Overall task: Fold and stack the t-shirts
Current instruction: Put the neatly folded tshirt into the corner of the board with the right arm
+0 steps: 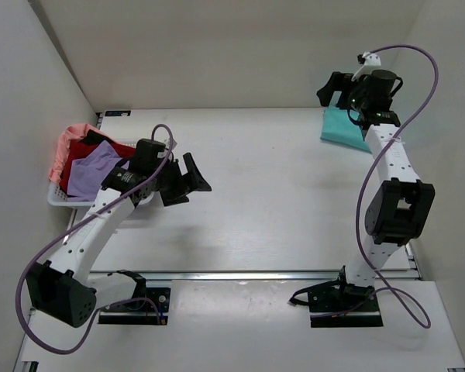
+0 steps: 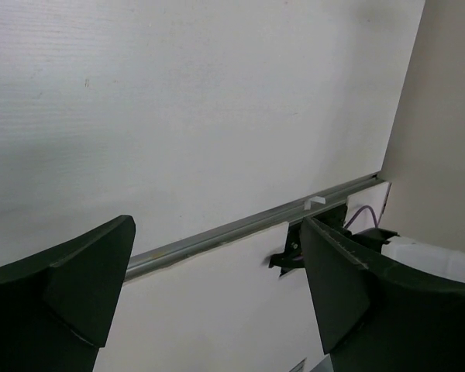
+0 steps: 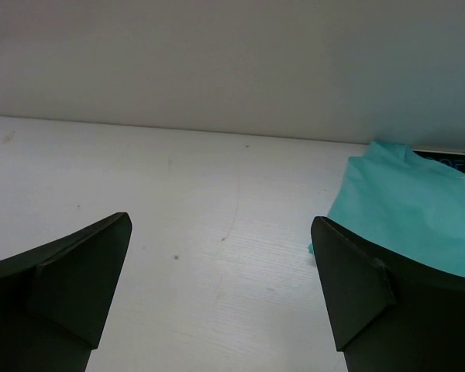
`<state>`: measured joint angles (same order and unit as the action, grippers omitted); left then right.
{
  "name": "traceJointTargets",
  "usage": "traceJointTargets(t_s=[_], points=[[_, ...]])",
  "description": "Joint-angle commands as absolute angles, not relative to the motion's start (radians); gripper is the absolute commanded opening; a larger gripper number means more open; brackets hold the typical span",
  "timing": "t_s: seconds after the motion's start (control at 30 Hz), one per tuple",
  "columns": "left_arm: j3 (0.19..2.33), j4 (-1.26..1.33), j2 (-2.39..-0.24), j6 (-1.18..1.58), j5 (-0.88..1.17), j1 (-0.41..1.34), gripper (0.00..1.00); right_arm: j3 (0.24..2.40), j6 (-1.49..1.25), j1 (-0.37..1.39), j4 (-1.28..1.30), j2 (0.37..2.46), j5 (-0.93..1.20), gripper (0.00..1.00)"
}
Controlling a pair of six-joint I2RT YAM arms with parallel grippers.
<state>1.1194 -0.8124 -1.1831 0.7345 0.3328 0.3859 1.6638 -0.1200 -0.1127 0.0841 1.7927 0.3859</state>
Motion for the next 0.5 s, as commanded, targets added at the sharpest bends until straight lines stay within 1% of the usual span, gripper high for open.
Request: traceJointTargets(t_s=[0.0, 0.07, 0.17, 0.23, 0.33, 0.4, 0.47], points=[[1.181, -0.845, -1.201, 0.667, 0.356, 0.385, 0.99, 1.652, -0.114, -0.065, 0.118, 1.718, 0.362, 0.99], [1.195, -0.876, -1.226, 0.653, 0.385, 0.373, 0.99, 1.625, -0.062, -0.034, 0.156, 1.694, 0.338, 0.99], [1.201, -0.931, -1.249, 0.656, 0.402, 0.380, 0.99, 1.557, -0.054, -0.023, 0.169, 1.654, 0.337, 0.99], [1.183, -0.907, -1.237, 0.669, 0.423, 0.374, 0.98, 1.507, -0.066, -0.029, 0.161, 1.606, 0.342, 0.99], [1.190, -0.845, -1.195, 0.689, 0.413, 0.370, 0.99, 1.422, -0.066, -0.038, 0.140, 1.539, 0.319, 0.99], [1.225, -0.868, -1.201, 0.670, 0.419, 0.365, 0.98, 1.359, -0.063, -0.040, 0.155, 1.500, 0.308, 0.99], [1.276, -0.902, -1.233, 0.625, 0.364, 0.389, 0.99, 1.309, -0.071, -0.054, 0.140, 1.456, 0.302, 0.99]])
